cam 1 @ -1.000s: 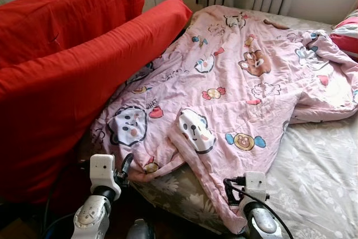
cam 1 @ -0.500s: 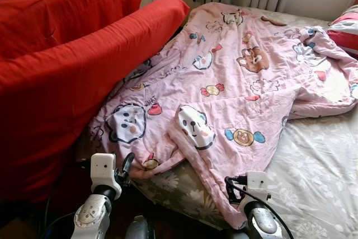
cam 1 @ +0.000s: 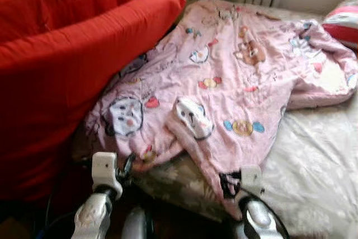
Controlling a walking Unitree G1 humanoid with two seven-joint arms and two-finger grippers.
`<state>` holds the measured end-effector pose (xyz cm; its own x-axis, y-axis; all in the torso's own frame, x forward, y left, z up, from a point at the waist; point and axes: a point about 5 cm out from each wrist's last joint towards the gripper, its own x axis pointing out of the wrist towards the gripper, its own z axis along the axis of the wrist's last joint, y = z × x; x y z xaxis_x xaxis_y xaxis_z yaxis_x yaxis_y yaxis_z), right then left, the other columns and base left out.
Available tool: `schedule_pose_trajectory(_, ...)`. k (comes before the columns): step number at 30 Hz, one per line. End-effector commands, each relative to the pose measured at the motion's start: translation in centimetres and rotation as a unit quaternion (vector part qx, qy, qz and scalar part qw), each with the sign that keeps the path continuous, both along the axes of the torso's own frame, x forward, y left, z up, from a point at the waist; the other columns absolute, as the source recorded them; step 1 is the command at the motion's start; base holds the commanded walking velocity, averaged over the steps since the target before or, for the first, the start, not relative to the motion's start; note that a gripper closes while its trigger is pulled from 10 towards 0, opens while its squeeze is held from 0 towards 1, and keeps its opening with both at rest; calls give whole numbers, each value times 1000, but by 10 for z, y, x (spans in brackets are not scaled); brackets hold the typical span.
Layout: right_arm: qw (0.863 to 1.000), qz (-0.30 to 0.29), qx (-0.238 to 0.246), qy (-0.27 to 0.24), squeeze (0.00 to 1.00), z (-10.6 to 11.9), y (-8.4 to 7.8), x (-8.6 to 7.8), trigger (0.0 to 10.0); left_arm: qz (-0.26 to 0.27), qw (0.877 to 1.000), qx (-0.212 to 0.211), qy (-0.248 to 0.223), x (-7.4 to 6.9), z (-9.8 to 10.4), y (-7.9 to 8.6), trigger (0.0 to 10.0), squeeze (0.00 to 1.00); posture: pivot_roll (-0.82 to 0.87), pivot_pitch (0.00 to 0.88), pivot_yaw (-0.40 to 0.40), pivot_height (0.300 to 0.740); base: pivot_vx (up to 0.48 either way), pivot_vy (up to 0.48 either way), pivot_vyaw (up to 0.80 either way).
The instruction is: Clean up the room
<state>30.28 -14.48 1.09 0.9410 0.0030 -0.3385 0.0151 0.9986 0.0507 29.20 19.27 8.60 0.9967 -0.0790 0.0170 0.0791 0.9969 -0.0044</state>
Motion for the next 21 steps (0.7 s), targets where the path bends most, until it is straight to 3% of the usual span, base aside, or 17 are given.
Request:
schedule_pose_trajectory(1, 1000, -12, 0, 11, 0, -4, -1, -3, 10000, 4, 1000, -2, 6, -4, -3, 3, 10000, 0, 37, 247, 46, 566, 0, 0, 0)
schedule_pose_trajectory(11, 999, -32, 26, -16, 0, 8, -2, 7, 10000, 4, 1000, -3, 8, -3, -3, 3, 10000, 0, 39, 245, 47, 566, 0, 0, 0)
schedule_pose_trajectory(21, 998, -12, 12, 61, 0, -8, 4, 0, 10000, 0, 1000, -3, 12, -4, -4, 2, 10000, 0, 42, 248, 50, 566, 0, 0, 0)
